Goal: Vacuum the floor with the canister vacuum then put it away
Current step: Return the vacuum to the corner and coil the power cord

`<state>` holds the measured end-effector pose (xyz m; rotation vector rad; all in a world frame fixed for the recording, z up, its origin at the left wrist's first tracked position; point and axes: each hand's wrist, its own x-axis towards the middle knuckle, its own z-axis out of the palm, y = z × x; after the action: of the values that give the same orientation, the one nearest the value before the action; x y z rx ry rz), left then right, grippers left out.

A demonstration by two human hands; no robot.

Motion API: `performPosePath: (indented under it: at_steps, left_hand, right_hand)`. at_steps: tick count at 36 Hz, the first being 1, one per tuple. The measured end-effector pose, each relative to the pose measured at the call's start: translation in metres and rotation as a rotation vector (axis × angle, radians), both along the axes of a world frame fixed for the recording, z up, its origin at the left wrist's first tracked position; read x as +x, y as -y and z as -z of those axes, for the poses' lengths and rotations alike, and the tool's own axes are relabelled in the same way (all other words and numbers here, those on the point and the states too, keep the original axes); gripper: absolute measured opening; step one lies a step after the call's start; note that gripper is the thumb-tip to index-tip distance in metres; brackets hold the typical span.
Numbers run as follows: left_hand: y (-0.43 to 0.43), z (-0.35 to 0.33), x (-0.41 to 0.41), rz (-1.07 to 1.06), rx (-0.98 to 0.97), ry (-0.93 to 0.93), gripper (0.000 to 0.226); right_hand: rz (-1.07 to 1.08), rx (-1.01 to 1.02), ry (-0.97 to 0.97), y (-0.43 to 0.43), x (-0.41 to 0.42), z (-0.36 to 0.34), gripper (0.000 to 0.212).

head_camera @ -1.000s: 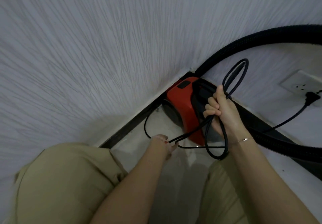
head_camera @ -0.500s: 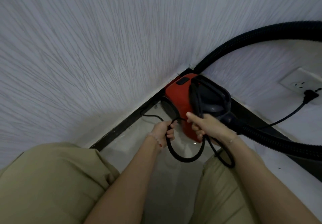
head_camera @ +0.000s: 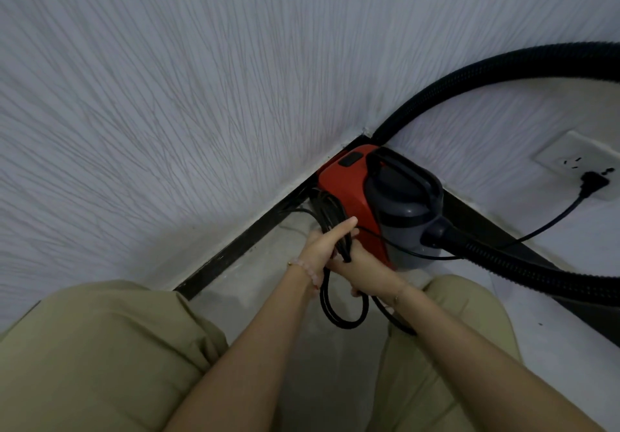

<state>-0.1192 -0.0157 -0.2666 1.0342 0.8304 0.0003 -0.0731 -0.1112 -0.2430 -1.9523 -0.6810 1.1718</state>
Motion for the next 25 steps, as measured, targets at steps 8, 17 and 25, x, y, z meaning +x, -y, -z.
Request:
performPosePath:
  at_steps: [8, 17, 25]
  left_hand:
    - [-0.010, -0.008, 0.004, 0.055, 0.061, 0.021, 0.038]
    - [-0.008, -0.013, 0.009, 0.014, -0.078, 0.046, 0.015]
    - [-0.009, -0.006, 0.006, 0.105, 0.274, -0.053, 0.027]
  right_hand:
    - [0.004, -0.054, -0.154, 0.002, -0.008, 0.006, 0.033]
    - [0.100, -0.003, -0.320, 0.006, -0.004, 0.000, 0.026]
    - [0.052, -0.093, -0.295, 0.008, 0.002, 0.000, 0.041]
